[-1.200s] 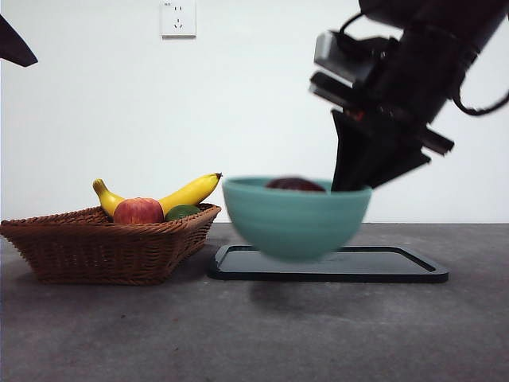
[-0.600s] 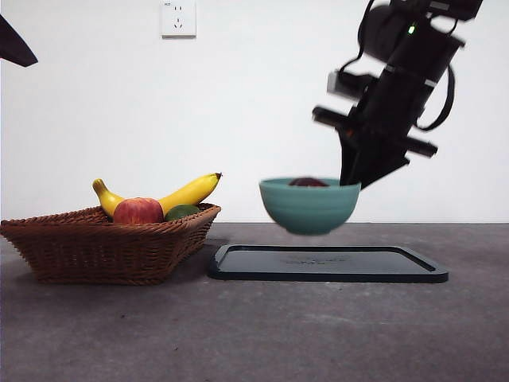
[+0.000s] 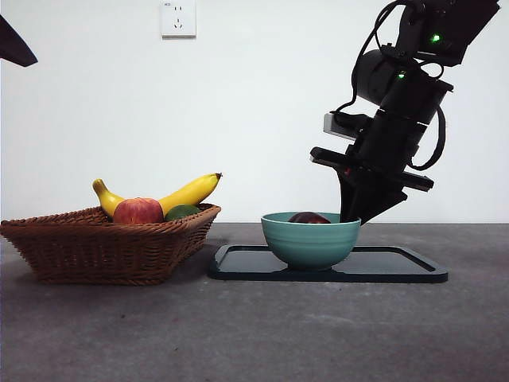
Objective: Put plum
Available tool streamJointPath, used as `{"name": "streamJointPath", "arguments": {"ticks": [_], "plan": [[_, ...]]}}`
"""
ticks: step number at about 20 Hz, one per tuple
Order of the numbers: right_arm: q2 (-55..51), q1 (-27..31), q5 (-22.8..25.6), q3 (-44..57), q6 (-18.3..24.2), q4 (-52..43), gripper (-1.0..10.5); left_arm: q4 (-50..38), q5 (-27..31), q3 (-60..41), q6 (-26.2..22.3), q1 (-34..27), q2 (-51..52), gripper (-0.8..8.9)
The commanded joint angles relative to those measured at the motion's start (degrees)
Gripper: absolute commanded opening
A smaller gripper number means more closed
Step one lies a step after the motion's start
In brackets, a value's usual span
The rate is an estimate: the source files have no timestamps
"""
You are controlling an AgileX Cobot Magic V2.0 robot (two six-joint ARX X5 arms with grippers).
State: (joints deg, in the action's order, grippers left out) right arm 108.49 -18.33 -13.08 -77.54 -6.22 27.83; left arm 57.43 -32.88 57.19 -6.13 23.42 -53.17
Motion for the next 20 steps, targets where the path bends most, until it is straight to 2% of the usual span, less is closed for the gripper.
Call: {"name": "streamJointPath", "arguments": {"ticks": [1,2,3,8,14,18,20], "plan": [[1.1,-0.3,-0.2,-1.3,0.1,0.3,1.2,-0.4,-0.2,0.6,-0.7,0.2,-0.3,4.04],[0.7,-0.2,-0.2,-1.3,-0.5,0.6,1.9,-0.4,-0.2,0.6,-0.7,0.2,-0.3,4.04],[0.0,-0.2,-0.1,-1.4,-0.9,0.9,2.2,-0.4,-0.2,0.6,-0.7,0.2,-0.3,4.04],[-10.8,-0.2,0.5,-1.4,-0.8,1.7,2.2,-0.4,-0.2,0.6,-0.7,0.2,-0.3,4.04],[-32.4,-0.3,-1.0,-1.2,4.9,16.1,2.2,-0.4,-0.2,0.6,-0.7,0.2,-0.3,4.05],[-42.1,-0.3,-1.1,0.5,5.0,21.6,2.2,-0.4,-0.2,0.6,-0.7,0.2,-0.3,4.04],[-46.4,-0.7,-3.2,2.9,5.0,22.7,2.2,-0.4,-0.2,0.6,-0.7,0.2,-0.3,4.04]]}}
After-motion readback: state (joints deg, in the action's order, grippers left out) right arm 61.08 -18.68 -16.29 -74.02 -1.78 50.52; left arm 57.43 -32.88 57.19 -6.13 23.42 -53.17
